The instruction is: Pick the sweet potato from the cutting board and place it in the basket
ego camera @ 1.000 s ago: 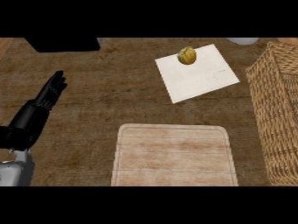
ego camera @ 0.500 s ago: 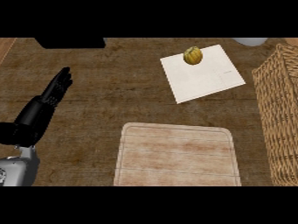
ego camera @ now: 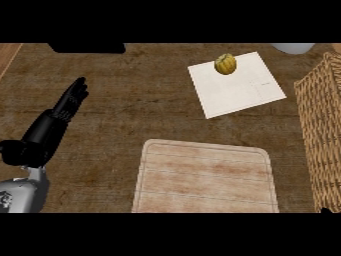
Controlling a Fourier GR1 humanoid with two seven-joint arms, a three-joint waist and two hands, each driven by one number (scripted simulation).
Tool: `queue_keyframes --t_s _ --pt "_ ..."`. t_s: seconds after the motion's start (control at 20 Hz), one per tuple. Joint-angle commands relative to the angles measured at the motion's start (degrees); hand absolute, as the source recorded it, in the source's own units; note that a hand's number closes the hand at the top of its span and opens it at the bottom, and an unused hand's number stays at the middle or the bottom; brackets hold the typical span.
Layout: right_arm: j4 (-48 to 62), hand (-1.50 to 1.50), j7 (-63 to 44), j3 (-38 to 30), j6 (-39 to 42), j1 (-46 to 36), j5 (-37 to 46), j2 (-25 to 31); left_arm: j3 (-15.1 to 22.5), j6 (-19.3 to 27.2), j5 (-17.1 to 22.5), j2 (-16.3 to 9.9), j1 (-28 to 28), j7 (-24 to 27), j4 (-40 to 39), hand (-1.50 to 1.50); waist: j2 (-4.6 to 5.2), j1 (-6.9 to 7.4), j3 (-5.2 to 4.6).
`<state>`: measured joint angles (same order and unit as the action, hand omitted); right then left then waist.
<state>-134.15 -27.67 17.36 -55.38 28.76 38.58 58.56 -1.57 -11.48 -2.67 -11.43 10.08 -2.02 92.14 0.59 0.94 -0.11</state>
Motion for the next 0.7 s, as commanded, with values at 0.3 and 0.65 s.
queue_keyframes --t_s 0.3,0.65 --pt "1.9 1.5 -11.8 -16.3 8.7 -13.9 -31.7 5.5 0.3 0.5 -0.3 0.6 1.2 -1.1 -0.4 0.0 -0.26 0.46 0.28" --pt "24.1 1.5 11.6 -24.8 21.2 -18.6 -50.5 -0.2 0.1 0.5 -0.6 0.8 -1.8 0.6 0.2 0.0 -0.51 -0.22 0.46"
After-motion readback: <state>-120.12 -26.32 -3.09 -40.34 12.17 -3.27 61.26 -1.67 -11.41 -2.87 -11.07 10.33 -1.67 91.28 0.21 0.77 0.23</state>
